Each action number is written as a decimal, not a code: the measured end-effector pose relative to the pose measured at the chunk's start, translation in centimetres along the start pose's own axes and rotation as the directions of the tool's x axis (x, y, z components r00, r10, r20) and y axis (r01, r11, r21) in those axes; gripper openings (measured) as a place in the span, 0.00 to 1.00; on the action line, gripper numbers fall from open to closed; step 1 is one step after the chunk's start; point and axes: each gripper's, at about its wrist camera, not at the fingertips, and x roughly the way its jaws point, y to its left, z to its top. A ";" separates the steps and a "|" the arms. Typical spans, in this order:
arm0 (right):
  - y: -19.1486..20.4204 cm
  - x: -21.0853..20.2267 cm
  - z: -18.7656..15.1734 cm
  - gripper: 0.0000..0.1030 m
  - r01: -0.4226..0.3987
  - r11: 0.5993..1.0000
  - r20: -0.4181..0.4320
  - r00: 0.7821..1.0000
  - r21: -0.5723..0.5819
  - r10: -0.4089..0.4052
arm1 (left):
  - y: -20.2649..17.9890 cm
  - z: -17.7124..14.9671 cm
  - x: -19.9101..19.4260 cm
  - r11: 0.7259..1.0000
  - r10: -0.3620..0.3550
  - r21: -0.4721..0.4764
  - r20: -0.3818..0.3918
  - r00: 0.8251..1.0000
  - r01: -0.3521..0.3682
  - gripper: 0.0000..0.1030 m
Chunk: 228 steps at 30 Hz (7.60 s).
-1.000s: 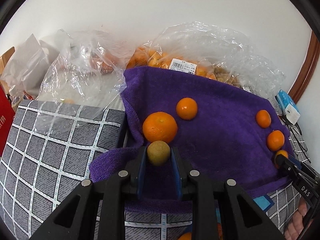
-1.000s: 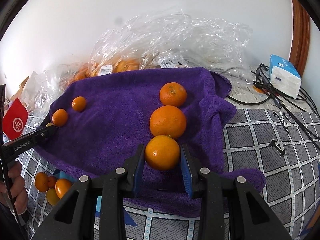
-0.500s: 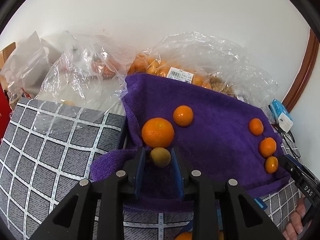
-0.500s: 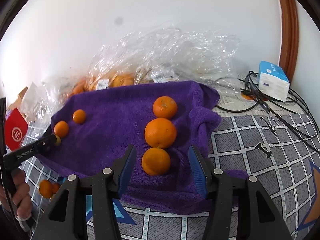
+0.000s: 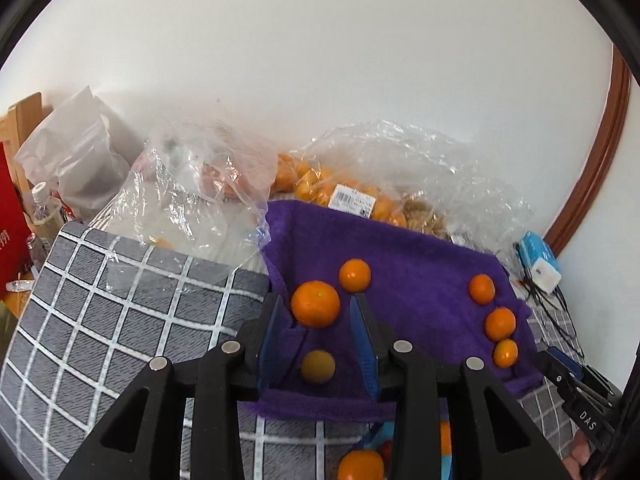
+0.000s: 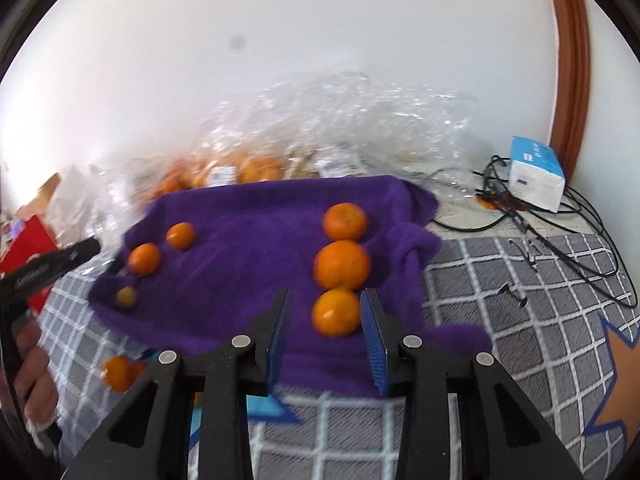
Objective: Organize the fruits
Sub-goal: 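Open the right tool to drop the orange while the left tool drops the yellow fruit, then move both tools back to the pile and grasp an orange with the right tool, then close the left tool around another orange beside the blue star, then lift both held oranges and carry them over the purple towel, then open the right tool to drop its orange while the left tool drops its orange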
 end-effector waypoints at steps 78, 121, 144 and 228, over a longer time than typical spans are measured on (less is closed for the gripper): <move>-3.4 -0.3 -7.0 0.32 0.037 0.998 -0.094 0.995 0.046 -0.033 | -3.0 -9.3 0.0 0.986 -0.047 0.144 -0.233 0.971 0.082 0.37; -2.8 -1.0 -7.5 0.32 -0.034 0.999 -0.067 0.997 0.003 0.034 | 2.8 -10.6 -2.1 0.999 -0.040 0.012 -0.094 0.995 0.042 0.29; -3.9 -2.9 -5.9 0.32 -0.019 0.998 0.001 1.000 0.065 0.019 | 3.1 -10.1 -4.3 0.999 -0.033 -0.004 0.042 0.999 0.033 0.29; -1.9 2.8 1.7 0.51 -0.019 1.000 -0.031 0.999 -0.012 0.019 | -5.3 -2.3 4.5 0.971 0.096 0.230 -0.118 0.988 -0.066 0.31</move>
